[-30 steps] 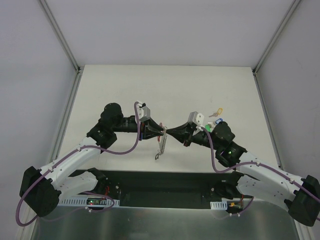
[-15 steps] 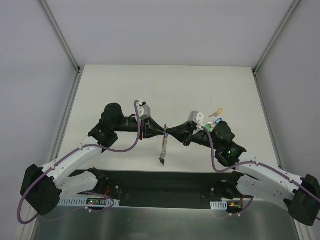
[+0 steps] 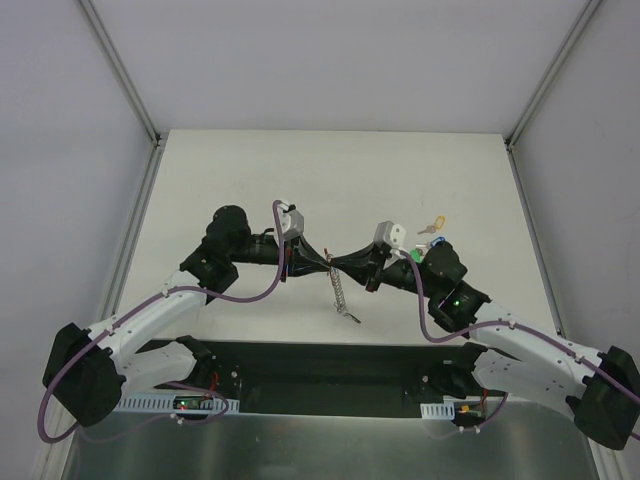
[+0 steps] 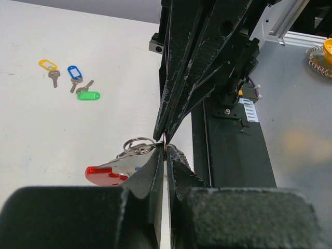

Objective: Put the keys on the keyring

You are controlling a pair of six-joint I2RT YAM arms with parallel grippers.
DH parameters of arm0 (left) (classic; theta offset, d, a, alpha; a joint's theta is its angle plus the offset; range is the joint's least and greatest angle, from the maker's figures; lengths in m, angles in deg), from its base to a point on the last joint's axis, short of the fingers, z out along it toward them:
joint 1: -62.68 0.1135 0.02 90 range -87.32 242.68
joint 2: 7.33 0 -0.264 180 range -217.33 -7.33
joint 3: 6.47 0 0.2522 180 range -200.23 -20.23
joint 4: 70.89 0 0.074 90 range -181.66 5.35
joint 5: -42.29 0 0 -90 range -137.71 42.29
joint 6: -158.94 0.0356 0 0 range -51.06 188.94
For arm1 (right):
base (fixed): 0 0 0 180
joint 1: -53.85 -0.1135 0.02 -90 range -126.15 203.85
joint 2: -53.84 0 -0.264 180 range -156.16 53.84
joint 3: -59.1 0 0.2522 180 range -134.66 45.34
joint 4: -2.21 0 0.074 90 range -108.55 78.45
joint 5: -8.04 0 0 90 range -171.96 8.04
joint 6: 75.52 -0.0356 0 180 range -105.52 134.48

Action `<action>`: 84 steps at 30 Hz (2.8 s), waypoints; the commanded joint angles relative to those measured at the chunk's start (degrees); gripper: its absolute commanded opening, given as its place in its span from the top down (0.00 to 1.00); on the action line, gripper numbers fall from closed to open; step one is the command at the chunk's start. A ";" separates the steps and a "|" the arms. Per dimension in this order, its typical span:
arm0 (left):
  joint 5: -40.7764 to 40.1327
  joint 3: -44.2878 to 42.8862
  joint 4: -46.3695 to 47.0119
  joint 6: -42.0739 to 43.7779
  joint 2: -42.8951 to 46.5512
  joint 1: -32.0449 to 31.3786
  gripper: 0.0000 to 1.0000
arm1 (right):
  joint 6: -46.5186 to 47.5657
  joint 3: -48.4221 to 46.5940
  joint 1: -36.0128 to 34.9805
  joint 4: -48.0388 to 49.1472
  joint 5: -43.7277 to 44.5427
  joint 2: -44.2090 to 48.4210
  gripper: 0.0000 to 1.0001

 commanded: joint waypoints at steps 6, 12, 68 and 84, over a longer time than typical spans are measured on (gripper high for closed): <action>1.72 -0.94 0.03 2.65 0.11 -1.39 1.00 | -1.58 -3.11 -0.05 3.79 -1.68 -0.59 0.94; -3.29 -0.33 -4.37 8.36 0.37 -1.39 1.00 | -3.16 -5.39 1.00 -4.99 3.85 3.09 0.28; -37.04 5.03 -2.97 9.42 13.82 0.28 1.00 | -8.62 -24.12 40.73 -47.89 17.75 -40.49 0.21; -37.49 4.86 -3.76 10.12 14.43 0.55 1.00 | -9.23 -26.23 39.41 -52.99 16.43 -43.13 0.35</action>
